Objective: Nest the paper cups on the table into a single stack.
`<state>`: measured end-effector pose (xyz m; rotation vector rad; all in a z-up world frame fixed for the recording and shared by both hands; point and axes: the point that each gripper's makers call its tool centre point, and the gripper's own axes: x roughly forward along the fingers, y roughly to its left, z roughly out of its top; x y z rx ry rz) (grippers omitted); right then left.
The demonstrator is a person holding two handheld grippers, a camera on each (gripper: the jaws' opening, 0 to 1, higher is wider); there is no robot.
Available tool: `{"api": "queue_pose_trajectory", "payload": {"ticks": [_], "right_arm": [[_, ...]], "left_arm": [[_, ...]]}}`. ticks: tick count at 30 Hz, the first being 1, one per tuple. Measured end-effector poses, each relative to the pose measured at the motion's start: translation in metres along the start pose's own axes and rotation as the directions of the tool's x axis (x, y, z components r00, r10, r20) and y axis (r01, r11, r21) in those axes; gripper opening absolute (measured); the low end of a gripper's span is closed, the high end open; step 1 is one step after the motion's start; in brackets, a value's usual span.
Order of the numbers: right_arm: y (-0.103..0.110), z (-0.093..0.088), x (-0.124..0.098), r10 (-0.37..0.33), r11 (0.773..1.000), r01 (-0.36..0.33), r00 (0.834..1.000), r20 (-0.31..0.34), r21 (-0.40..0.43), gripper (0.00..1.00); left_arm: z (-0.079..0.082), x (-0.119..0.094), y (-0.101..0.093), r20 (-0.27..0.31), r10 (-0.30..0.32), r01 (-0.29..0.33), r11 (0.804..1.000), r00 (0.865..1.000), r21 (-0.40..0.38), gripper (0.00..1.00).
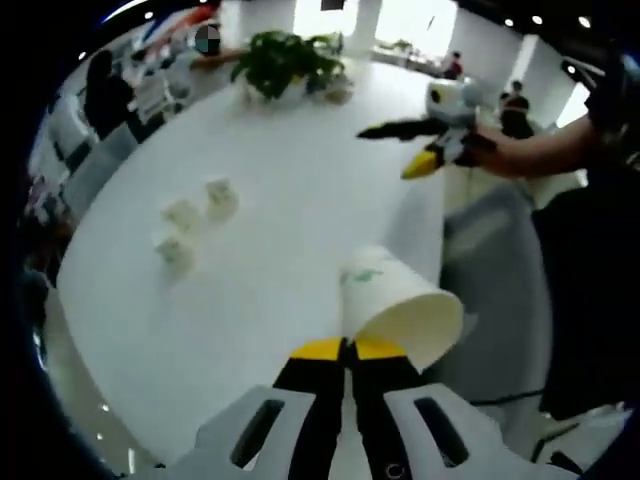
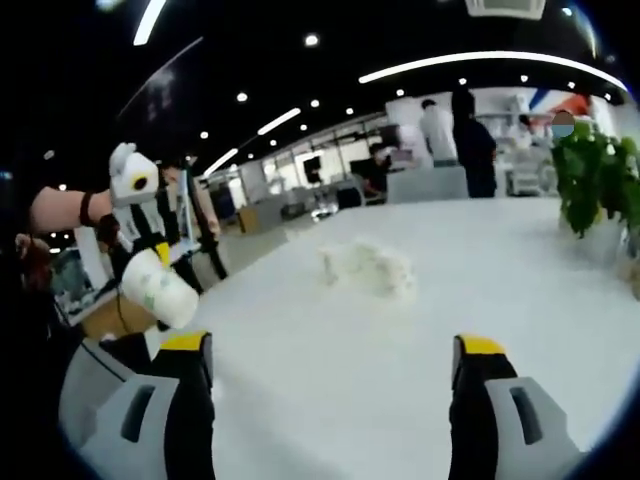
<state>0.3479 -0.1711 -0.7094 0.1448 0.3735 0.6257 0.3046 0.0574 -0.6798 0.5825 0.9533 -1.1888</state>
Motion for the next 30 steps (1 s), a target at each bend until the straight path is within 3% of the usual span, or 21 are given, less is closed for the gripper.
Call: {"api": "queue_pose_trajectory", "payload": {"ticks": [2, 4, 9, 17, 23, 24, 30], "right_arm": [[0.002, 0.001, 0.0, 0.0, 1.0, 0.0, 1.0, 0.004, 0.004, 0.97], [0.003, 0.0, -0.001, 0.002, 1.0, -0.003, 1.0, 0.004, 0.007, 0.97], [0.003, -0.003, -0.003, 0.006, 1.0, -0.006, 1.0, 0.01, 0.015, 0.97], [0.0, -0.008, -0.011, -0.004, 0.999, 0.004, 1.0, 0.011, 0.036, 0.97], [-0.005, -0.011, -0.013, -0.016, 0.998, 0.015, 1.0, 0.013, 0.054, 0.96], [-0.005, -0.012, -0.013, -0.015, 0.998, 0.015, 1.0, 0.012, 0.059, 0.96], [-0.008, -0.013, -0.013, -0.01, 0.998, 0.01, 1.0, 0.007, 0.061, 0.96]], "left_arm": [[-0.012, -0.001, -0.003, -0.078, 0.002, 0.003, 0.998, 0.997, 0.055, 0.0], [-0.018, -0.002, -0.004, -0.119, 0.008, 0.002, 0.996, 0.993, 0.088, 0.0], [-0.031, 0.0, -0.008, -0.212, 0.002, 0.019, 0.995, 0.977, 0.099, 0.0], [-0.03, 0.008, -0.011, -0.243, -0.033, 0.061, 0.992, 0.969, 0.108, 0.0], [-0.029, 0.013, -0.011, -0.286, -0.041, 0.081, 0.988, 0.957, 0.129, 0.0], [-0.032, 0.014, -0.009, -0.314, -0.039, 0.082, 0.989, 0.949, 0.126, 0.0], [-0.03, 0.019, -0.009, -0.343, -0.046, 0.105, 0.982, 0.938, 0.158, 0.0]]}}
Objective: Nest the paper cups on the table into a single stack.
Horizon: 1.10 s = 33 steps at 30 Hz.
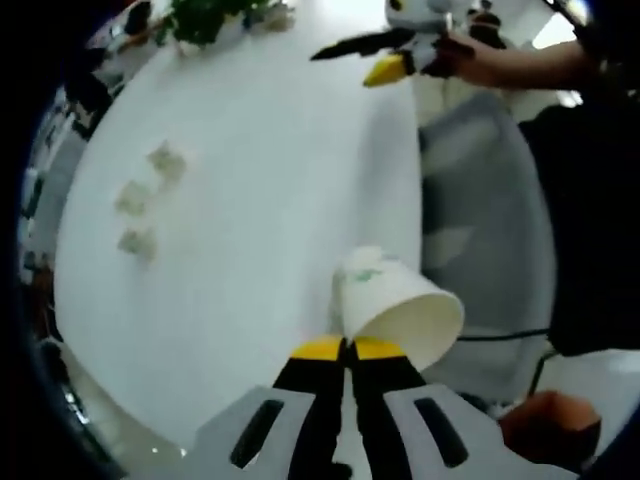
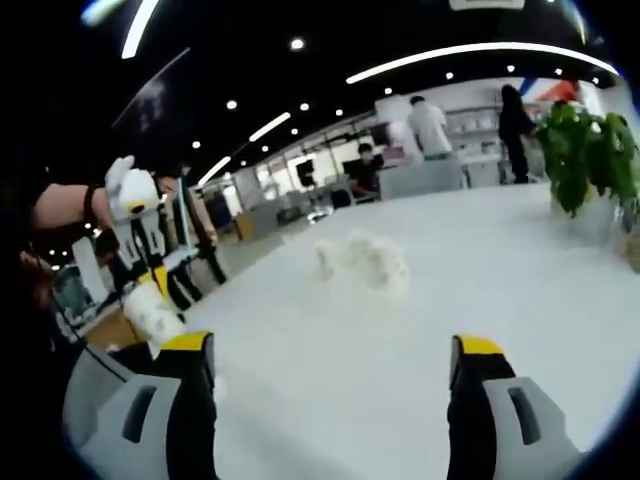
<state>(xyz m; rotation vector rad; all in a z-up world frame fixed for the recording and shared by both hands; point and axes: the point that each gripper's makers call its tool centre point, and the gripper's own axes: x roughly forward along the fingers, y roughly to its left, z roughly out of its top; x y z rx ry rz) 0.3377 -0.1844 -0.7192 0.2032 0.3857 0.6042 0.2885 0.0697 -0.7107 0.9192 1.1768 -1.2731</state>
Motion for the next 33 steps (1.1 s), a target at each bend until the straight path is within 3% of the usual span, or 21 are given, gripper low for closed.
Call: {"api": "queue_pose_trajectory", "payload": {"ticks": [12, 19, 33], "right_arm": [[-0.001, 0.001, 0.003, 0.003, 1.0, -0.003, 1.0, 0.002, 0.019, 0.94], [-0.005, -0.003, 0.003, 0.0, 1.0, 0.0, 1.0, -0.005, 0.029, 0.94], [-0.003, -0.007, 0.006, 0.01, 0.999, -0.009, 1.0, -0.011, 0.044, 0.93]], "left_arm": [[-0.007, 0.017, -0.001, -0.077, -0.048, 0.052, 0.998, 0.996, 0.039, 0.0], [-0.004, 0.022, -0.002, -0.053, -0.062, 0.067, 0.993, 0.997, 0.097, 0.0], [-0.008, 0.028, -0.003, -0.049, -0.085, 0.09, 0.989, 0.995, 0.118, 0.02]]}}
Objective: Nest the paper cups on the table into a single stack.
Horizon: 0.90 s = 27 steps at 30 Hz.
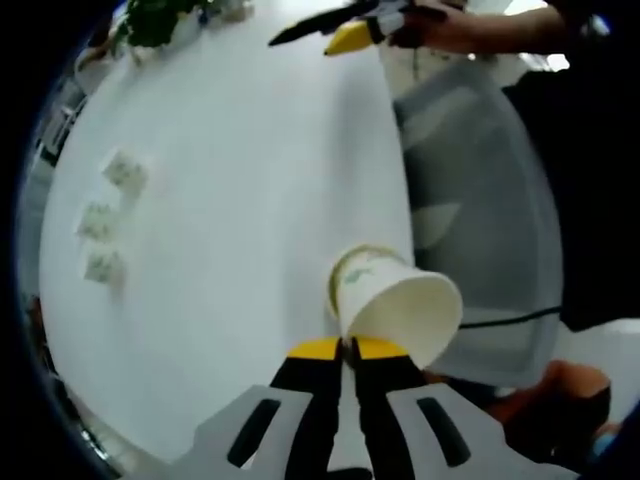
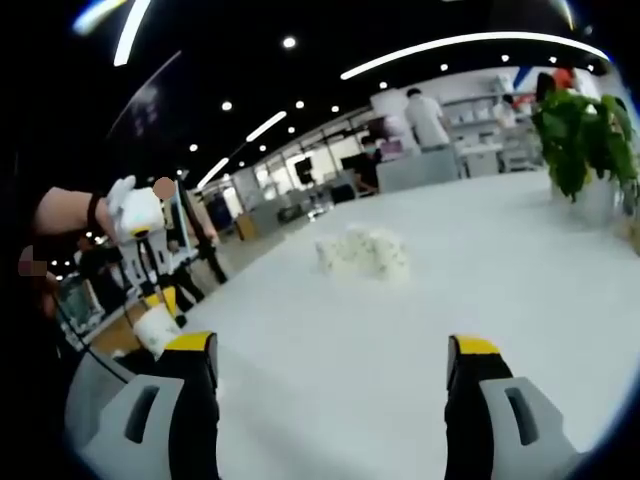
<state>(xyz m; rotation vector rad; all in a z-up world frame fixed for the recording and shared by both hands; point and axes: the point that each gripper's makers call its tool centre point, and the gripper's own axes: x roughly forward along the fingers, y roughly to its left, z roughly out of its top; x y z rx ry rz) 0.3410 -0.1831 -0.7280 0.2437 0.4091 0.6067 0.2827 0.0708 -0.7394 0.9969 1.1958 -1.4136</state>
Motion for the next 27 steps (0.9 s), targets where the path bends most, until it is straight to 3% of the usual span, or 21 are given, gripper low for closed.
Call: {"api": "queue_pose_trajectory", "payload": {"ticks": [8, 21, 27], "right_arm": [[-0.001, -0.004, -0.001, -0.005, 1.0, 0.005, 1.0, 0.0, 0.009, 0.93], [-0.004, -0.008, -0.001, -0.014, 1.0, 0.014, 1.0, 0.0, 0.023, 0.92], [-0.006, -0.01, -0.003, -0.015, 1.0, 0.015, 1.0, 0.001, 0.027, 0.92]], "left_arm": [[0.002, 0.006, 0.007, 0.021, 0.019, -0.018, 1.0, 1.0, -0.014, 0.03], [0.011, 0.028, 0.006, 0.037, -0.002, 0.004, 0.999, 0.999, -0.041, 0.03], [0.015, 0.028, 0.008, 0.052, 0.0, 0.004, 0.998, 0.999, -0.062, 0.0]]}}
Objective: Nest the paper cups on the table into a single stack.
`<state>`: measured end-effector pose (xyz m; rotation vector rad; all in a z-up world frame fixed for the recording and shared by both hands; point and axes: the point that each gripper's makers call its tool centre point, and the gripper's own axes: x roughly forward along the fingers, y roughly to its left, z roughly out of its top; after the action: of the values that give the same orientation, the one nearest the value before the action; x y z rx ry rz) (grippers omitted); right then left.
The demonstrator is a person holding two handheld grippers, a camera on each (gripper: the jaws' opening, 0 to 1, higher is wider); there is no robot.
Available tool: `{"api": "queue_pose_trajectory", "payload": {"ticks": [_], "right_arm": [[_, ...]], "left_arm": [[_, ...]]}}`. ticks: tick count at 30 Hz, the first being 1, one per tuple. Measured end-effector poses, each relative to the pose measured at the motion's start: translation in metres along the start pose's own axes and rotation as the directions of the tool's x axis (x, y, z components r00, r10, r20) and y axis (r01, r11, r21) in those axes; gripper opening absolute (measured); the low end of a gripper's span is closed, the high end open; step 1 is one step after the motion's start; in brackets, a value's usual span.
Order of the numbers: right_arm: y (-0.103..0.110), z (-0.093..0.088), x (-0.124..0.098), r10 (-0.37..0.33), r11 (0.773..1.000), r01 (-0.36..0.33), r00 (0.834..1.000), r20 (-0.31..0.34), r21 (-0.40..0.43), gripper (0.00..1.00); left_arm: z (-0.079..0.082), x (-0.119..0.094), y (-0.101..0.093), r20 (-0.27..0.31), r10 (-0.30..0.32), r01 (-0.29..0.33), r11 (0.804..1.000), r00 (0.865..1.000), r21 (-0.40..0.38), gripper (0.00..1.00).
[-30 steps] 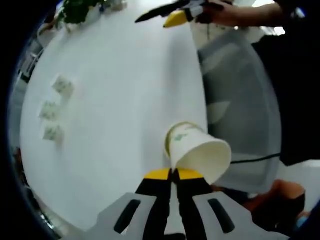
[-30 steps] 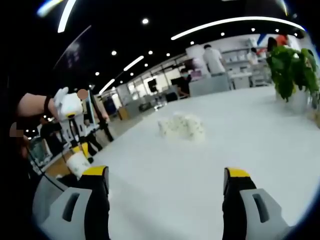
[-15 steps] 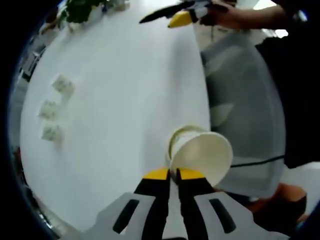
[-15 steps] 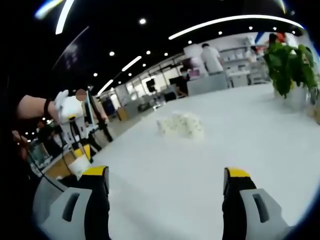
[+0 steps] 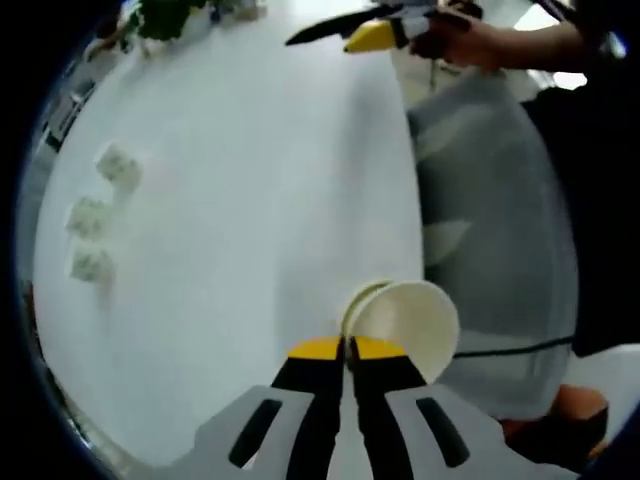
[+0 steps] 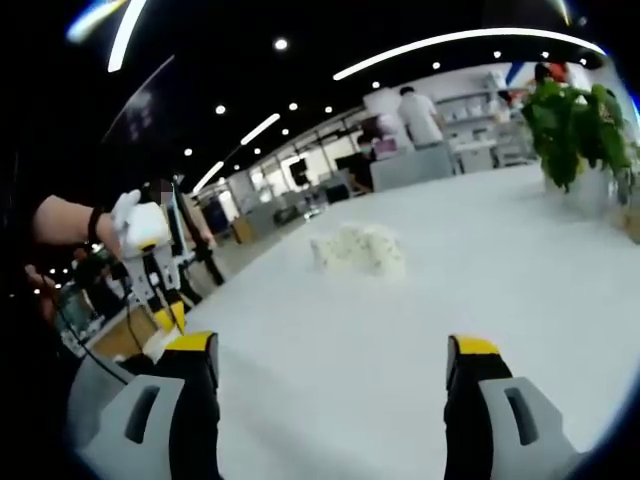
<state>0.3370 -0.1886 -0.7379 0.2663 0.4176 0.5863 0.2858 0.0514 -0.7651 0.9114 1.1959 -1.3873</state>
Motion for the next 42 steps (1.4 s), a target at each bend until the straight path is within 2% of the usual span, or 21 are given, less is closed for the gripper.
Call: {"api": "queue_pose_trajectory", "payload": {"ticks": [2, 8, 16, 20, 23, 26, 28, 29, 31, 34, 35, 37, 38, 39, 42], "right_arm": [[-0.001, 0.0, 0.0, -0.001, 1.0, 0.001, 1.0, 0.001, 0.001, 0.92], [-0.002, 0.001, 0.001, 0.0, 1.0, 0.0, 1.0, 0.003, 0.005, 0.92], [0.004, 0.004, 0.007, 0.011, 1.0, -0.011, 1.0, 0.002, -0.007, 0.92], [0.006, 0.004, 0.009, 0.017, 1.0, -0.017, 1.0, -0.01, -0.013, 0.92], [0.007, 0.009, 0.01, 0.019, 1.0, -0.019, 1.0, -0.009, -0.021, 0.92], [0.007, 0.012, 0.009, 0.018, 0.999, -0.019, 1.0, -0.012, -0.027, 0.92], [0.009, 0.014, 0.009, 0.019, 0.999, -0.019, 1.0, -0.012, -0.035, 0.92], [0.009, 0.015, 0.009, 0.019, 0.999, -0.02, 1.0, -0.014, -0.038, 0.92], [0.01, 0.015, 0.009, 0.02, 0.999, -0.021, 1.0, -0.017, -0.041, 0.92], [0.011, 0.015, 0.008, 0.02, 0.999, -0.021, 1.0, -0.023, -0.046, 0.92], [0.012, 0.015, 0.008, 0.019, 0.999, -0.02, 1.0, -0.025, -0.046, 0.92], [0.013, 0.015, 0.008, 0.019, 0.999, -0.02, 0.999, -0.027, -0.05, 0.92], [0.013, 0.016, 0.008, 0.019, 0.999, -0.021, 0.999, -0.028, -0.05, 0.92], [0.014, 0.016, 0.007, 0.02, 0.998, -0.021, 0.999, -0.029, -0.051, 0.92], [0.017, 0.019, 0.005, 0.021, 0.998, -0.022, 0.999, -0.03, -0.059, 0.92]], "left_arm": [[-0.001, -0.001, 0.001, -0.017, 0.012, -0.012, 1.0, 1.0, 0.008, 0.01], [0.002, -0.01, 0.0, -0.001, 0.02, -0.02, 1.0, 1.0, 0.009, 0.03], [-0.009, -0.016, 0.003, 0.0, 0.037, -0.037, 0.999, 0.999, -0.009, 0.02], [-0.011, -0.018, 0.005, 0.03, 0.051, -0.05, 0.998, 0.998, -0.026, 0.01], [-0.016, -0.021, 0.007, 0.047, 0.063, -0.063, 0.998, 0.997, -0.007, 0.0], [-0.013, -0.027, 0.009, 0.114, 0.056, -0.059, 0.998, 0.992, 0.018, 0.0], [-0.01, -0.031, 0.018, 0.157, 0.105, -0.098, 0.994, 0.982, -0.048, 0.0], [-0.007, -0.033, 0.018, 0.192, 0.104, -0.092, 0.993, 0.976, -0.072, 0.0], [-0.003, -0.037, 0.019, 0.227, 0.108, -0.09, 0.992, 0.968, -0.088, 0.0], [0.001, -0.043, 0.026, 0.3, 0.145, -0.109, 0.985, 0.943, -0.135, 0.0], [0.002, -0.044, 0.026, 0.31, 0.149, -0.108, 0.983, 0.939, -0.148, 0.01], [0.005, -0.047, 0.03, 0.371, 0.168, -0.106, 0.977, 0.913, -0.183, 0.02], [0.006, -0.048, 0.034, 0.404, 0.189, -0.111, 0.971, 0.895, -0.21, 0.03], [0.006, -0.049, 0.037, 0.417, 0.207, -0.114, 0.964, 0.885, -0.239, 0.05], [0.01, -0.053, 0.041, 0.506, 0.246, -0.097, 0.948, 0.827, -0.302, 0.11]]}}
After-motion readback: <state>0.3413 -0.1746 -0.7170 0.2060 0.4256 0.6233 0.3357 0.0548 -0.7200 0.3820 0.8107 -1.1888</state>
